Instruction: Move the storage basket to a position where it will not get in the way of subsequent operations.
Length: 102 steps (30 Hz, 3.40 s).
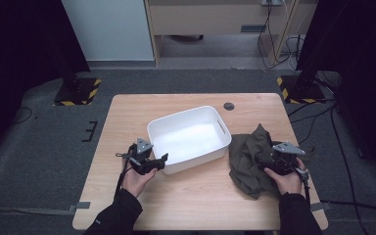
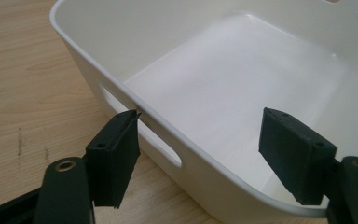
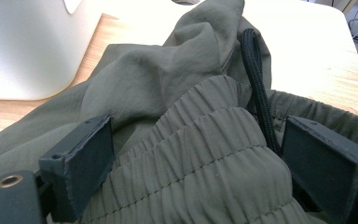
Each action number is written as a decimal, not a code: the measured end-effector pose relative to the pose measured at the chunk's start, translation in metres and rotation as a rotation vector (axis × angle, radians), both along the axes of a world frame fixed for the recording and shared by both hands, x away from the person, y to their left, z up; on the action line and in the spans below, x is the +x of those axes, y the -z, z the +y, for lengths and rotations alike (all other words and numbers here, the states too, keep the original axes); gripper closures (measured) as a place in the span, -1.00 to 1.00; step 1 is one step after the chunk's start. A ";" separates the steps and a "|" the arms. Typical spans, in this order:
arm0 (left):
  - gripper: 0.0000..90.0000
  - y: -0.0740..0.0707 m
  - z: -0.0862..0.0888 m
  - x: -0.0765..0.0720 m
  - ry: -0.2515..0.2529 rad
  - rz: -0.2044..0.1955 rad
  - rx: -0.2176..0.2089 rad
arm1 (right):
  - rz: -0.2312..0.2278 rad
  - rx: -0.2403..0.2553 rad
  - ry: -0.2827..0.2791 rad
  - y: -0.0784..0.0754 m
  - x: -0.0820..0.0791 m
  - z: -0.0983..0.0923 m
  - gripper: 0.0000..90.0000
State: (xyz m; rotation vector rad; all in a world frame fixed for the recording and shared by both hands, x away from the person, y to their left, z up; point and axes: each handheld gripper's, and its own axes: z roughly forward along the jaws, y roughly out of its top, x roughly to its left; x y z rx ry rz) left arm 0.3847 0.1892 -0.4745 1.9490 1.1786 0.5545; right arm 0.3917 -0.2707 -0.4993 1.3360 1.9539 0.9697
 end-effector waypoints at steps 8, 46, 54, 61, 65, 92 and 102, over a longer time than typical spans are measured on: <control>-0.40 -0.014 0.016 0.023 0.015 -0.039 0.001 | 0.000 0.001 -0.001 0.000 0.000 0.000 -0.78; 0.29 0.000 0.043 0.112 0.017 -0.008 0.003 | -0.001 0.002 -0.003 0.002 0.002 0.000 -0.78; 0.55 0.001 0.039 0.105 0.000 -0.018 -0.014 | 0.001 0.003 -0.002 0.002 0.002 0.000 -0.78; 0.53 0.000 0.043 0.088 -0.019 -0.005 -0.007 | 0.000 -0.002 -0.003 0.002 0.001 0.000 -0.78; 0.45 -0.001 0.045 0.077 -0.006 0.001 -0.001 | 0.000 -0.005 -0.002 0.002 0.001 0.001 -0.78; 0.79 -0.005 0.056 0.077 -0.021 0.048 0.000 | -0.001 -0.011 -0.005 0.003 0.001 0.001 -0.77; 0.79 -0.002 0.063 0.045 -0.129 0.017 -0.013 | -0.003 -0.013 -0.003 0.003 0.001 0.002 -0.77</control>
